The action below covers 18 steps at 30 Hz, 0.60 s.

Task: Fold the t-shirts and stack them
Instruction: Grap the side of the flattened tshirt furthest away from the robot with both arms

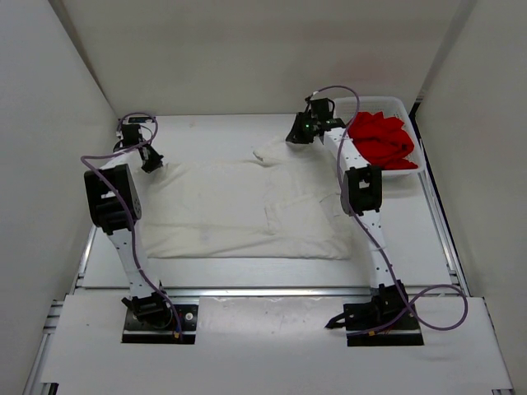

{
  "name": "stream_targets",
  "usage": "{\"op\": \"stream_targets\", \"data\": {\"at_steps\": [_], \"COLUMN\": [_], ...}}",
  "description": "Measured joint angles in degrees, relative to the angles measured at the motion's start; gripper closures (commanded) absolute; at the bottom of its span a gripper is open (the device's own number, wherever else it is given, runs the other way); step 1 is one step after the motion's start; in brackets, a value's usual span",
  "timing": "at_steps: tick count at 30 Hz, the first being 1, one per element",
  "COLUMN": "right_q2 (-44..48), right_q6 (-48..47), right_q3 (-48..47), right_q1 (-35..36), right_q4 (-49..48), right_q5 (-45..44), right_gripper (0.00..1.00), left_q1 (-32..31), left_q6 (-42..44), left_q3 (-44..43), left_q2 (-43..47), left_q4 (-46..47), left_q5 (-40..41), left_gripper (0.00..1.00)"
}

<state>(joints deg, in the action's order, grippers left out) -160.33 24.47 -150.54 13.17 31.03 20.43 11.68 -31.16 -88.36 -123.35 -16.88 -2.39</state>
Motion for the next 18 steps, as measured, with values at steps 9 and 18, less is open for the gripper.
{"op": "stream_targets", "data": {"at_steps": [9,18], "right_q2": [0.5,4.7], "right_q6": [-5.0,-12.0], "right_q3": [-5.1,-6.3], "right_q1": [1.8,4.3], "right_q4": [5.6,23.4], "right_q5": [-3.0,-9.7], "right_gripper": [1.0,1.0], "left_q1": [0.3,1.0], "left_q6": [-0.7,-2.1], "left_q3": [1.4,11.5], "left_q2": [0.9,11.8], "left_q4": [1.0,4.1], "left_q5": [-0.6,-3.0], "left_gripper": [1.0,1.0]}}
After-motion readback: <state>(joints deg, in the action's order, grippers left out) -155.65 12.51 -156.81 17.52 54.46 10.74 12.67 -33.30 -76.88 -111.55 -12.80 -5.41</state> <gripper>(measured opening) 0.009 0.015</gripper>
